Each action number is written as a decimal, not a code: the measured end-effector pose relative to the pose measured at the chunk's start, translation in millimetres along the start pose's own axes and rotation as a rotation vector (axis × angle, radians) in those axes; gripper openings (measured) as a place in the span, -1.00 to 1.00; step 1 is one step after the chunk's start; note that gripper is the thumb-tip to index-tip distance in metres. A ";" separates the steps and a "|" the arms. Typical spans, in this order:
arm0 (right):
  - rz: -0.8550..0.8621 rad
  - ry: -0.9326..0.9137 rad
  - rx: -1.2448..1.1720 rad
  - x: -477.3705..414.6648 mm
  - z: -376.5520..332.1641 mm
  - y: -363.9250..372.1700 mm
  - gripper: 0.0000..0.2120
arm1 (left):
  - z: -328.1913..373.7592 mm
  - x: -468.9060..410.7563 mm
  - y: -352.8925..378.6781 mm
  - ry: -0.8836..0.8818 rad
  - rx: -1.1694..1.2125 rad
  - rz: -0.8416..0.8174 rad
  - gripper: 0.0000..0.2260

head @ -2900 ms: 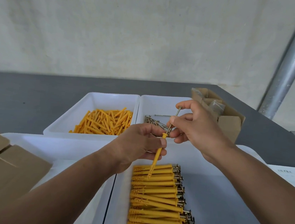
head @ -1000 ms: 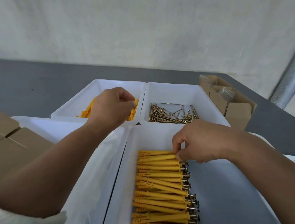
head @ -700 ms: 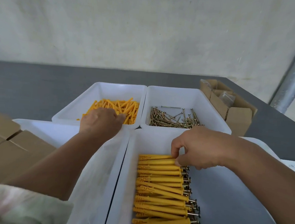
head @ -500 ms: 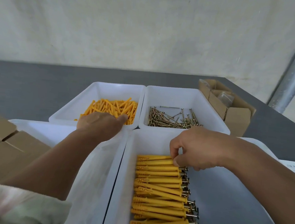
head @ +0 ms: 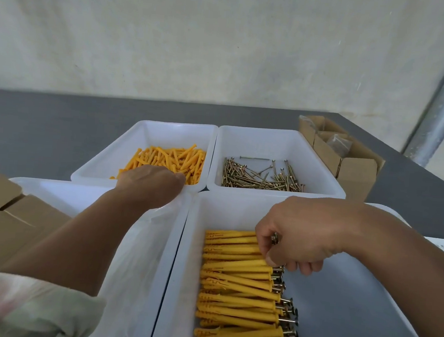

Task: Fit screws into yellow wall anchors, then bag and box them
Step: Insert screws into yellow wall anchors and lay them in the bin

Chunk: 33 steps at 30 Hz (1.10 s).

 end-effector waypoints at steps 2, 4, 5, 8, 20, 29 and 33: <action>-0.008 0.012 0.014 -0.6 -1.4 2.8 -0.94 | 1.7 -0.5 -1.0 0.001 -0.003 0.011 -0.67; -0.013 0.019 0.027 -1.0 -3.2 4.6 -0.92 | 3.9 -1.0 -0.3 0.015 -0.019 0.024 -0.67; -0.017 0.019 0.034 -0.6 -4.1 5.3 -0.91 | 4.1 -1.6 -0.1 0.017 -0.027 0.027 -0.67; -0.033 0.026 0.043 2.1 -4.5 5.8 -0.93 | 3.7 -1.6 -1.6 0.025 -0.036 0.031 -0.67; -0.121 -0.002 0.115 -1.7 -14.1 22.0 -0.98 | 0.6 -1.1 -1.0 -0.020 -0.019 0.017 -0.66; -0.178 0.002 0.098 3.3 -13.4 22.4 -0.97 | 1.0 0.1 -2.1 -0.038 -0.009 0.016 -0.66; -0.230 0.022 0.121 1.1 -14.9 32.0 -0.92 | 0.8 0.1 -1.5 -0.047 0.003 0.006 -0.67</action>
Point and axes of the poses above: each hand's wrist, its own x-axis away from the middle knuckle, its own y-axis out of the palm, z = x × y, the point moved 6 cm from there along -x, towards the middle knuckle, and after that the axes turned 7 degrees about y, right-handed, at the moved point
